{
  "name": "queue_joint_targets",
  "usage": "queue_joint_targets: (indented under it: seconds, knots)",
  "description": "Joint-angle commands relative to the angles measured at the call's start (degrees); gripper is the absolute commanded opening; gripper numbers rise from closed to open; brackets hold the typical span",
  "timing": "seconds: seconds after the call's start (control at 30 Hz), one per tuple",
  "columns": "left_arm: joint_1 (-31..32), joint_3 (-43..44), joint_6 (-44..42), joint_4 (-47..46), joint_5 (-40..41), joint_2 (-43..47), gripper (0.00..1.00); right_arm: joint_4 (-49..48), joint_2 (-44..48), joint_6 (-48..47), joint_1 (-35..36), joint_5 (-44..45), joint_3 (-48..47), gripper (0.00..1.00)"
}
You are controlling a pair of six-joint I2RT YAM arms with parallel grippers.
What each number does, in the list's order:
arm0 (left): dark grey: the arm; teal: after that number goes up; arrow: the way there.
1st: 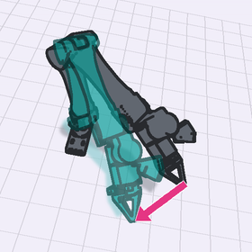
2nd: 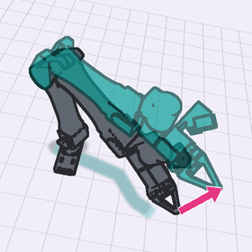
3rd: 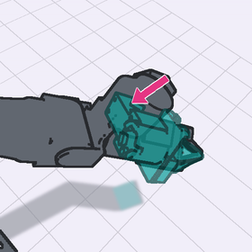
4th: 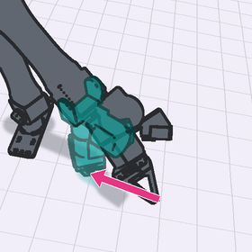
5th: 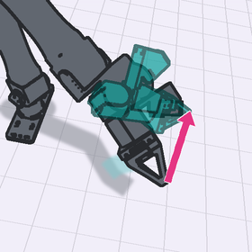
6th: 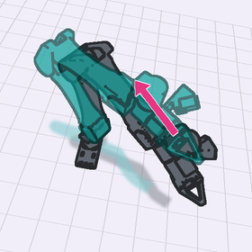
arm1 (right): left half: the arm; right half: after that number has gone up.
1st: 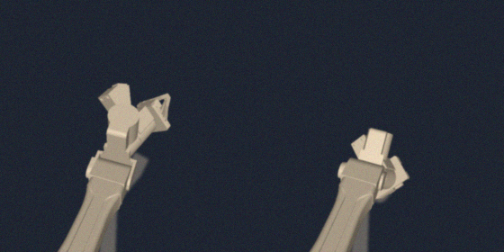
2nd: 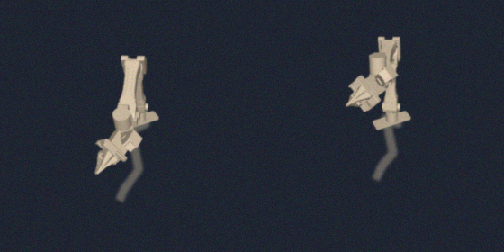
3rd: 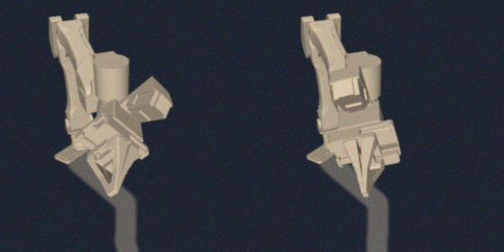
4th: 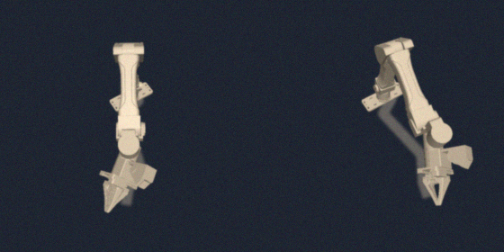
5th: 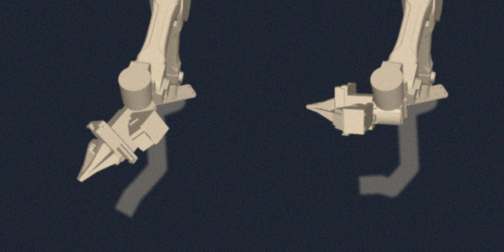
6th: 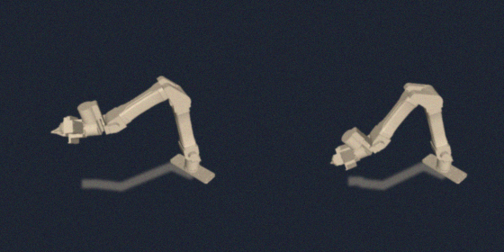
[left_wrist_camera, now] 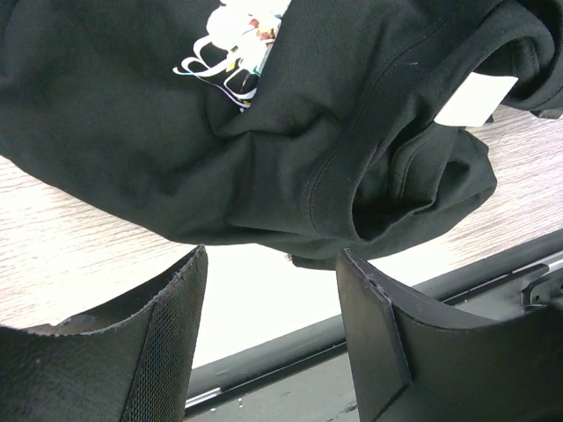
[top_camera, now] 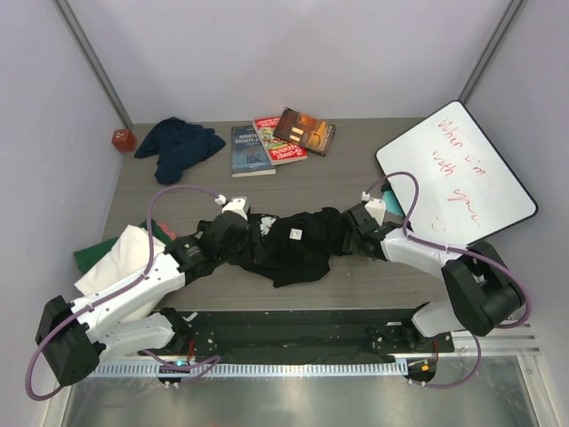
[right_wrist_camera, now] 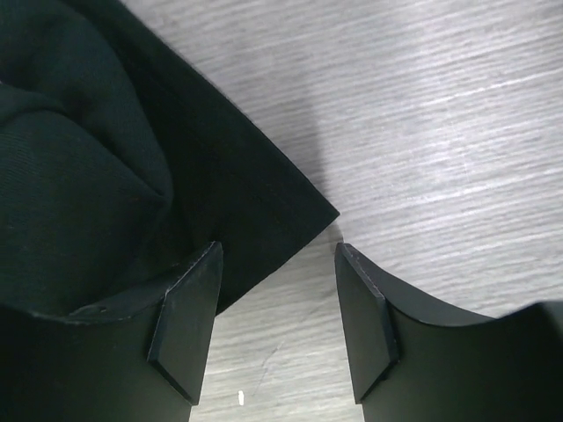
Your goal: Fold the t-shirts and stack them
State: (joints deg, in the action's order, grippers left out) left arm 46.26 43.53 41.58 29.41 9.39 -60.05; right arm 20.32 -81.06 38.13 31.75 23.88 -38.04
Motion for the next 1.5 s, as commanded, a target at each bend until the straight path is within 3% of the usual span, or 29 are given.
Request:
queue_joint_targets:
  seconds: [0.0,0.23,0.33,0.37,0.43,0.47,0.57,0.73,0.87,1.1,1.3,1.47]
  knots:
    - [-0.2,0.3,-0.5,-1.5,0.5,0.1,0.61,-2.2,-1.7,0.9,-0.5,2.0,1.7,0.60]
    - [-0.3,0.2,-0.3,-1.5,0.5,0.2,0.61,-3.4,-5.2,0.9,-1.2,-0.7,0.8,0.59]
    - [-0.2,0.5,-0.3,-1.6,0.3,0.1,0.61,-3.9,-7.1,0.8,-1.2,-3.3,-0.4,0.54]
    - [-0.3,0.6,-0.3,-1.6,0.3,0.2,0.61,-4.1,-7.6,0.9,-1.2,-3.7,-0.5,0.42]
    - [-0.2,0.9,-0.4,-1.5,0.4,0.2,0.61,-4.7,-8.8,1.0,-1.2,-4.5,-1.2,0.33]
    - [-0.2,0.9,-0.5,-1.5,0.5,0.3,0.61,-4.8,-9.3,1.0,-1.2,-4.8,-1.3,0.23]
    - [-0.2,0.9,-0.5,-1.2,0.6,0.3,0.61,-5.4,-10.3,0.9,-1.2,-6.1,-2.1,0.19]
    - [-0.2,0.3,-0.5,-1.1,0.8,0.6,0.61,-6.4,-10.2,0.0,-1.2,-8.3,-1.9,0.01]
    - [-0.3,0.2,-0.5,-1.1,0.8,0.7,0.61,-6.3,-6.5,0.0,-1.2,-7.7,-0.8,0.01]
    - [-0.2,0.9,-0.5,-1.7,0.5,-0.1,0.61,1.4,5.7,0.5,-1.2,3.1,-2.3,0.01]
    - [-0.2,1.0,-0.5,-2.1,0.0,-0.4,0.61,6.9,14.2,-2.2,-1.2,8.5,-9.7,0.01]
    - [-0.2,0.4,-0.1,-2.0,0.0,0.8,0.61,9.4,14.0,-7.4,-1.2,9.1,-21.8,0.01]
